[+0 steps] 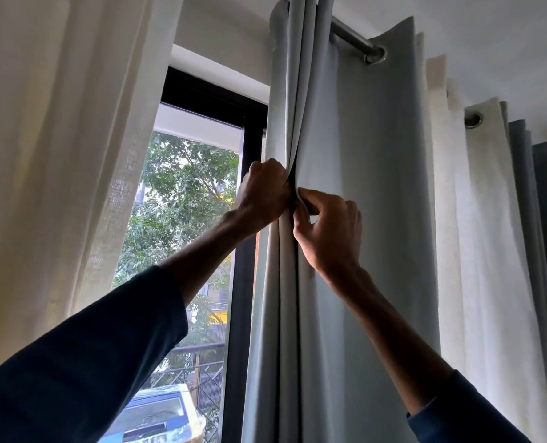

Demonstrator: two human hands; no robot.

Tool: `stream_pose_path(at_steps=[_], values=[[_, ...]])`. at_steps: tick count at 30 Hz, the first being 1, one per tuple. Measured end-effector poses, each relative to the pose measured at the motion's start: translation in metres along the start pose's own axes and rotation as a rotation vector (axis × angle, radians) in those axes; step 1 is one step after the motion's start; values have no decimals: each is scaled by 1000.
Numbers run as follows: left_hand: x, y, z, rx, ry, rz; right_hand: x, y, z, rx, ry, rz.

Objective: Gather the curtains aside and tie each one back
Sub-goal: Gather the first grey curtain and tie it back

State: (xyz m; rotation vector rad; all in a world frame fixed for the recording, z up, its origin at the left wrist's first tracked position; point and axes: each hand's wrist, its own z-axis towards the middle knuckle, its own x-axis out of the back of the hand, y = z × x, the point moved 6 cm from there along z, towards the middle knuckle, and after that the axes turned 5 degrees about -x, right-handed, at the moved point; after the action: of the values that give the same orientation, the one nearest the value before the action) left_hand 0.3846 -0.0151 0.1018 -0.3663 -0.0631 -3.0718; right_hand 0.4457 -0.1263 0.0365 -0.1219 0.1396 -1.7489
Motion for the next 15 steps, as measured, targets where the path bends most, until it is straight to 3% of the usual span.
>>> stream_pose_path(at_steps=[7,15], values=[[7,-3,0,15,59,85,0,2,-2,9,64,2],[-2,-6,-1,34,69,-87,-4,-3,-8,56,103,79]])
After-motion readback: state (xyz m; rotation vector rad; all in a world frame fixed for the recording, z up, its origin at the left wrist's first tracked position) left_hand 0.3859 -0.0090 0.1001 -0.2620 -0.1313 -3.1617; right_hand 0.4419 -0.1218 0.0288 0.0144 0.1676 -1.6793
